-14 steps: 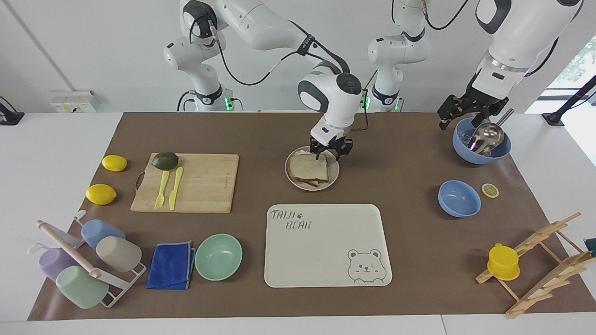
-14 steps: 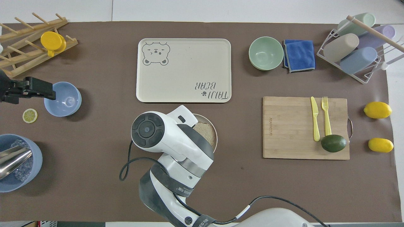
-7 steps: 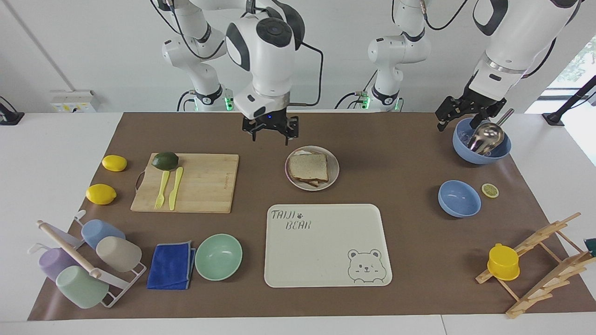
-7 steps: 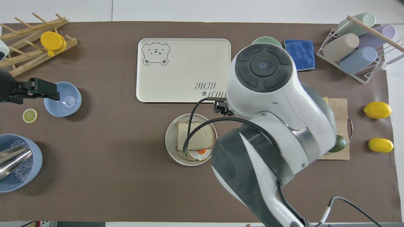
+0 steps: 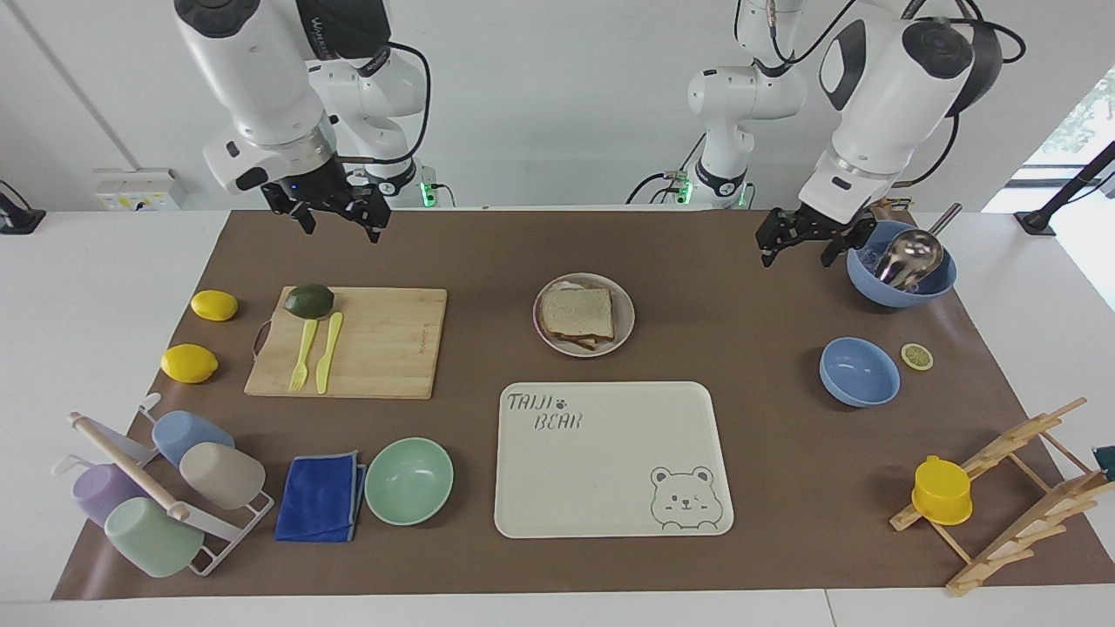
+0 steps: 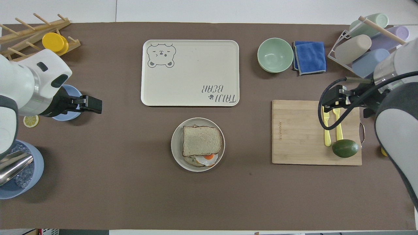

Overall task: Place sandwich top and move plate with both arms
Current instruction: 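Withdraw the right gripper while the left gripper moves toward the plate, then reach the left gripper to the rim of the sandwich plate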

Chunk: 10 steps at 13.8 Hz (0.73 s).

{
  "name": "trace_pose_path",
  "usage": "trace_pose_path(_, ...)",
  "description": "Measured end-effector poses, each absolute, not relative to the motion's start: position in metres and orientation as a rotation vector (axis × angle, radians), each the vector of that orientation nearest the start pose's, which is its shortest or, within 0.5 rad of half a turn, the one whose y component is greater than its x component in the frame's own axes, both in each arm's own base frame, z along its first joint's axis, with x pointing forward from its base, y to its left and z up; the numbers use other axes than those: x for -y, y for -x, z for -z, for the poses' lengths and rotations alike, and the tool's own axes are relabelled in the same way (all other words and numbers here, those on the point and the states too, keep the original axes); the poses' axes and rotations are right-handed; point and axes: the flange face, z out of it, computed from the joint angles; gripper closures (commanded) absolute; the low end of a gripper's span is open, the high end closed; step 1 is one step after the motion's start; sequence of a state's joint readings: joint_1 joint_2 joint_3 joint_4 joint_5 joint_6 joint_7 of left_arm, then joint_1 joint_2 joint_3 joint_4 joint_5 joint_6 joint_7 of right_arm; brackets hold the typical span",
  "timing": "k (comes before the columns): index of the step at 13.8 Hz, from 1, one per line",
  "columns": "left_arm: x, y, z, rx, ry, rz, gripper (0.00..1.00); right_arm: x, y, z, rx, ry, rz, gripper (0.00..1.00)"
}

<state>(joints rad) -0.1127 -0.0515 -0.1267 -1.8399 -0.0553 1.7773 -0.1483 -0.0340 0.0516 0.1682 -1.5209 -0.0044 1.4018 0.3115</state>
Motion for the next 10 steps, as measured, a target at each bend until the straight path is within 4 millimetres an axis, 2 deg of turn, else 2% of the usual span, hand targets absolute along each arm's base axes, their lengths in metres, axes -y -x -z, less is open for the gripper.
trace_pose_path(3,0.172,-0.517,-0.505,-0.187,3.189,-0.033,0.0,-0.075,-0.538,-0.601,-0.228,3.159,-0.312,0.0)
trace_pose_path(6,0.213,-0.5,-0.464,-0.196,3.188,-0.033,0.0,-0.067,-0.526,-0.589,-0.179,3.164,-0.308,0.0)
trace_pose_path(8,0.234,-0.485,-0.433,-0.225,3.185,-0.033,0.0,-0.047,-0.522,-0.593,-0.151,3.158,-0.299,0.0)
trace_pose_path(10,0.246,-0.471,-0.404,-0.232,3.19,-0.001,0.02,-0.015,-0.519,-0.6,-0.134,3.145,-0.301,0.0)
